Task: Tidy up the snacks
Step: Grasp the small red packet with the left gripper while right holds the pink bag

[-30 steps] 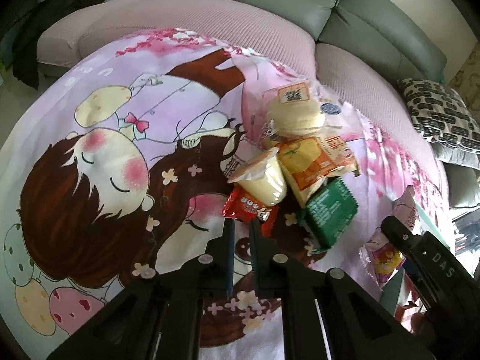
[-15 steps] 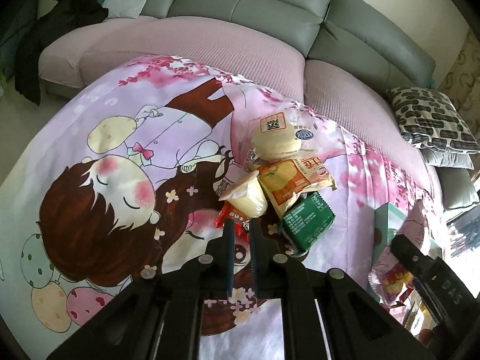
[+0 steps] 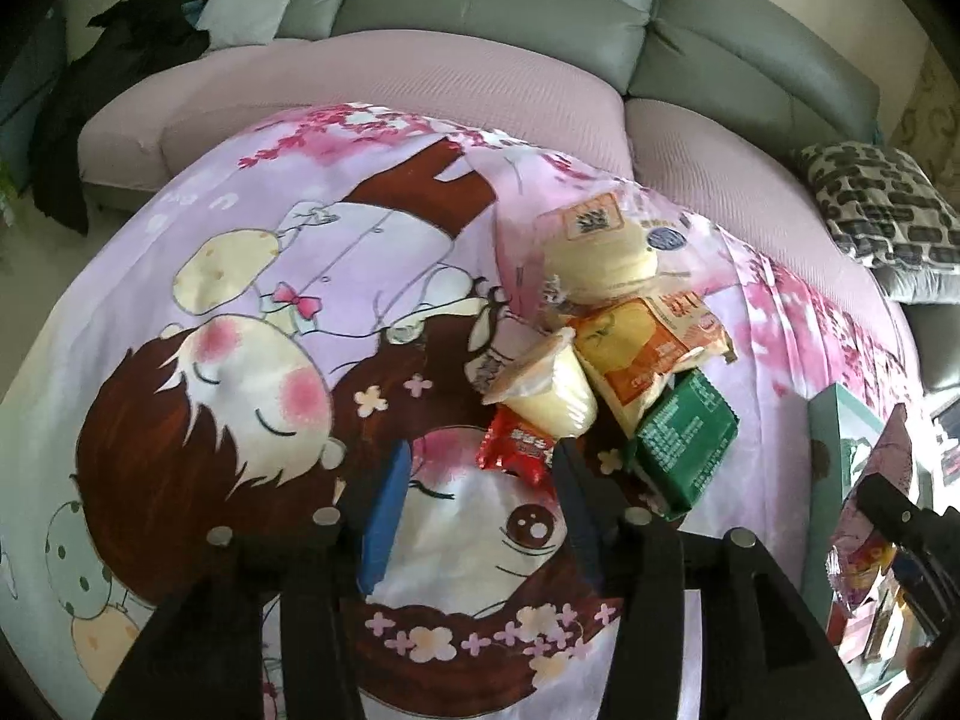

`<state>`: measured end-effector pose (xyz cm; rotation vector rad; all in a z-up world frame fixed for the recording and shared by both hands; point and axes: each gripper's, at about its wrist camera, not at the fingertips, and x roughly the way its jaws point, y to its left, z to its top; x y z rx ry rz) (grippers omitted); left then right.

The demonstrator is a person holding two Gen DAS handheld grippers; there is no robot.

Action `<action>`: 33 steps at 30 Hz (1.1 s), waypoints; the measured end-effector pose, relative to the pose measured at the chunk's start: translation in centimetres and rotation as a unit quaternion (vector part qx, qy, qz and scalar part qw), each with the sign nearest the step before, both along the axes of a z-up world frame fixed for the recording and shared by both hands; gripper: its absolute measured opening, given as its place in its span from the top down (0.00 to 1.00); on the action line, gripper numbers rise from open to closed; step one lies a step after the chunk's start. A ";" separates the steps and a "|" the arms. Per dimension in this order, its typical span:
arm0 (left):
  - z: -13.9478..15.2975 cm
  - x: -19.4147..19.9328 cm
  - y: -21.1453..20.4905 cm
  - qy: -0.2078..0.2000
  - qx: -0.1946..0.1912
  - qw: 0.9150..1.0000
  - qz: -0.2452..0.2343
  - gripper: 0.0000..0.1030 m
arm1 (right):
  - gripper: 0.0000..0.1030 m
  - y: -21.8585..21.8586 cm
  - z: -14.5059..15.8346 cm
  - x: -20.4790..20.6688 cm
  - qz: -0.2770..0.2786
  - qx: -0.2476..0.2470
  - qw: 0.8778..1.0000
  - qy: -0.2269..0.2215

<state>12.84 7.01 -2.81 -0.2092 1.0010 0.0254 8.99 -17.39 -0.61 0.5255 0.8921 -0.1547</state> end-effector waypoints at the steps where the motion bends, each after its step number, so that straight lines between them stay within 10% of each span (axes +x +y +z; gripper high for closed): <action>1: -0.1 0.0 -0.2 -0.001 0.002 1.000 -0.005 0.51 | 0.59 0.0 -0.1 0.0 0.001 0.000 1.000 0.001; 19: -2.2 1.2 -2.7 -0.005 0.070 0.996 -0.055 0.50 | 0.59 0.4 -0.8 0.4 0.013 0.004 1.000 0.016; 25: -1.9 1.0 -2.5 -0.007 0.052 0.997 -0.055 0.79 | 0.59 0.4 -0.9 0.5 0.014 0.005 1.000 0.019; 33: -1.5 0.9 -2.0 -0.005 0.048 0.998 -0.048 0.79 | 0.59 0.5 -0.8 0.4 0.019 0.004 1.000 0.018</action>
